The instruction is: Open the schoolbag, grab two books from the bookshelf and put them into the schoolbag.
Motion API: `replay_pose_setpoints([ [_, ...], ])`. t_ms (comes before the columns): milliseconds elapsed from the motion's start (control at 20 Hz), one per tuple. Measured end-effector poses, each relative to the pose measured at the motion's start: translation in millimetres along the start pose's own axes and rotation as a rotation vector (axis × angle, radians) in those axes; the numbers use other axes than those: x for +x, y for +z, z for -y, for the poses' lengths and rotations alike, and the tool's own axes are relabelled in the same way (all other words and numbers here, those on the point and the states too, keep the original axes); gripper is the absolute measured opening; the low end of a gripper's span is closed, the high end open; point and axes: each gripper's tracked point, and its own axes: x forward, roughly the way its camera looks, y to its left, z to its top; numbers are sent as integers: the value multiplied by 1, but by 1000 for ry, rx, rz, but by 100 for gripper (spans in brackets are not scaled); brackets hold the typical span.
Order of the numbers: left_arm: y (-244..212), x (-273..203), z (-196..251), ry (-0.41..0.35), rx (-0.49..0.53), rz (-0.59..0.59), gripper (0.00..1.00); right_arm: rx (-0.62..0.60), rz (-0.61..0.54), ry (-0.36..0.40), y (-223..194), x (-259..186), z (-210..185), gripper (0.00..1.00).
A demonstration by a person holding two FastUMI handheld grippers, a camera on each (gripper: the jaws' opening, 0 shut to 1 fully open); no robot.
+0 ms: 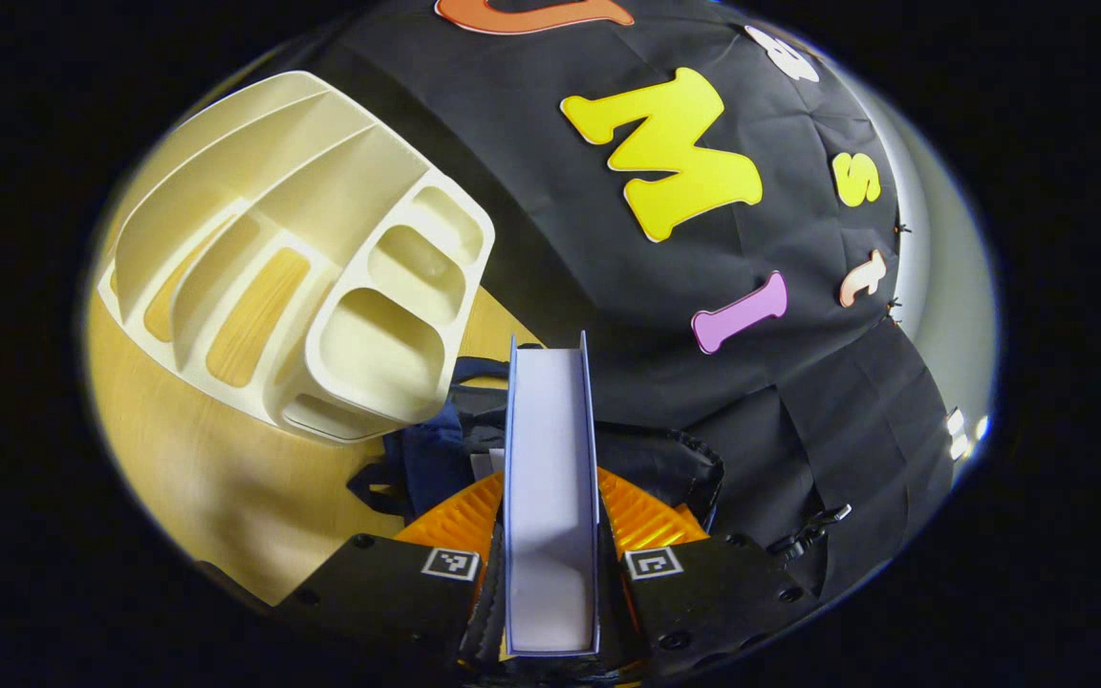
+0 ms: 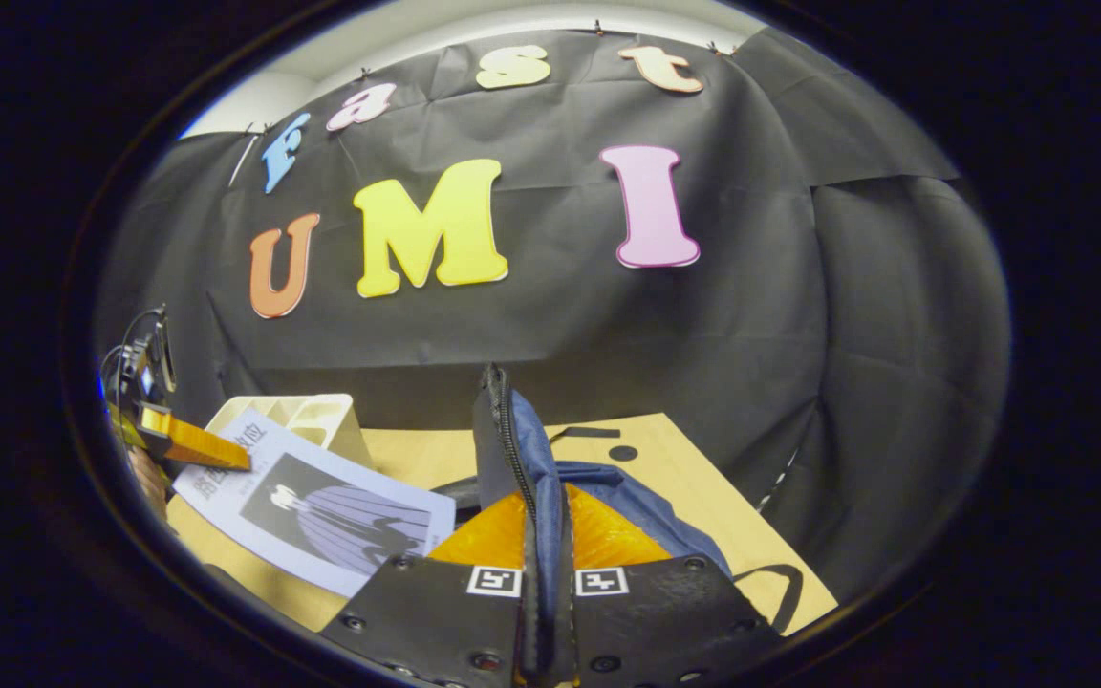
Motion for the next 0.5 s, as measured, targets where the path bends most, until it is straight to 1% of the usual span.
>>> replay_pose_setpoints([
  [150, 0, 21, -14, 59, 2, 35, 41, 2, 0, 15, 7, -2, -5, 6],
  [200, -3, 27, -16, 74, 19, 30, 41, -3, -1, 15, 9, -2, -5, 6],
  [250, -7, 31, -12, 57, 12, 23, 41, -10, 1, 12, 12, -1, -4, 6],
  [350, -15, 41, -10, 55, 23, 25, 41, -19, 2, 13, 14, -1, -4, 6],
  [450, -25, 51, -16, 91, 49, 29, 41, -19, 6, 17, 18, -2, -2, 6],
  [500, -32, 56, -16, 96, 57, 28, 41, -16, 9, 19, 19, -2, 0, 6],
])
